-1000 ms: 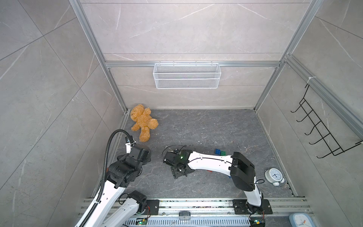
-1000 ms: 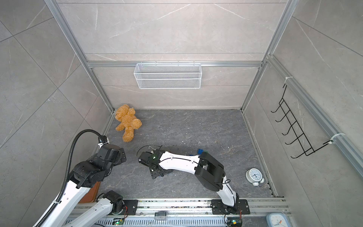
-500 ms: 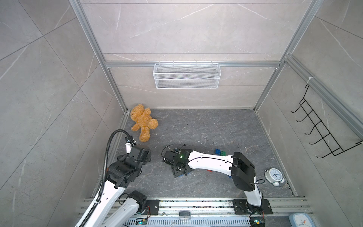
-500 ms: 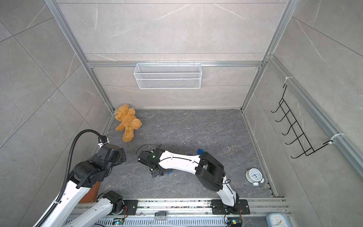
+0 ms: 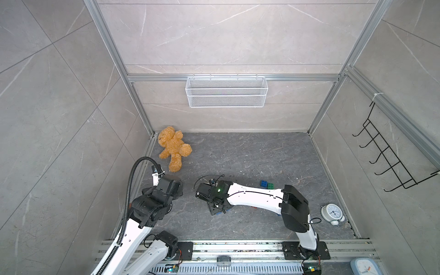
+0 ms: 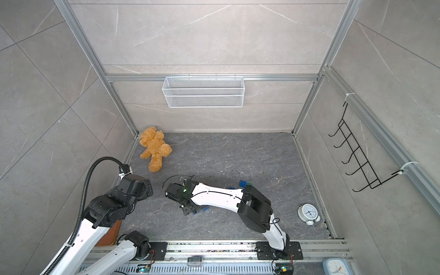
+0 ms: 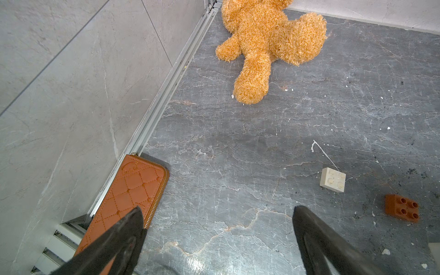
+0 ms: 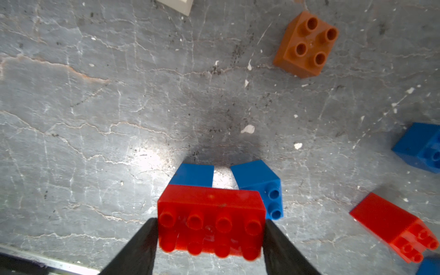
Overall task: Assemble the letter h with lego
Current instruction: Assemble the lego brick with the lego brick.
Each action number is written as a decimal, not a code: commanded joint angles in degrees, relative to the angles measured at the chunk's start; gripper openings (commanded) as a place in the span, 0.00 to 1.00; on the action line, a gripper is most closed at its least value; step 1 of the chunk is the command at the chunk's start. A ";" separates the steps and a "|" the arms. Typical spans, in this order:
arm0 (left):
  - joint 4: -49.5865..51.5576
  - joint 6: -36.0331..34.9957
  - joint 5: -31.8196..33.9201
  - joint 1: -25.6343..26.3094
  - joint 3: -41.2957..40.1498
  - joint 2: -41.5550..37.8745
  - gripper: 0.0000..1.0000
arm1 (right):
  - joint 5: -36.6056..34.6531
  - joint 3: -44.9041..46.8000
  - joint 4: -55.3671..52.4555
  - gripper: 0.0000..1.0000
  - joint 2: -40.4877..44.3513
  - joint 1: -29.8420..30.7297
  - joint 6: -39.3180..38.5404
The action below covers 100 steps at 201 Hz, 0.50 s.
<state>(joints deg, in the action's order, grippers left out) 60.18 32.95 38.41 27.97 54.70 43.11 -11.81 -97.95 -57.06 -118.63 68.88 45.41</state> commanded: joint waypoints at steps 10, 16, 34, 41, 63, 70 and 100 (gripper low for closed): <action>-0.73 -0.81 -0.09 -0.25 0.24 -0.19 0.99 | -1.68 -1.52 -2.52 0.69 -1.42 0.21 0.61; -0.73 -0.84 -0.14 -0.27 0.25 -0.10 0.99 | -1.64 -1.54 -2.53 0.69 -1.58 0.27 0.58; -0.71 -0.90 -0.18 -0.27 0.23 -0.11 0.99 | -1.40 -1.57 -2.45 0.70 -1.87 0.24 0.52; -0.80 -0.94 -0.18 -0.25 0.23 -0.11 0.99 | -1.34 -1.61 -2.44 0.71 -1.96 0.28 0.49; -0.69 -0.95 -0.18 -0.23 0.23 -0.03 0.99 | -1.48 -1.87 -2.62 0.72 -2.13 0.30 0.40; -0.69 -0.95 -0.16 -0.28 0.20 -0.05 0.99 | -1.46 -1.84 -2.66 0.72 -2.20 0.27 0.42; -0.74 -0.91 -0.16 -0.28 0.24 -0.03 0.99 | -1.14 -2.36 -2.80 0.70 -2.96 0.33 0.43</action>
<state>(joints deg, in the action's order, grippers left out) 60.18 32.95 38.41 27.97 54.70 43.11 -12.05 -98.65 -58.19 -120.29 68.88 45.41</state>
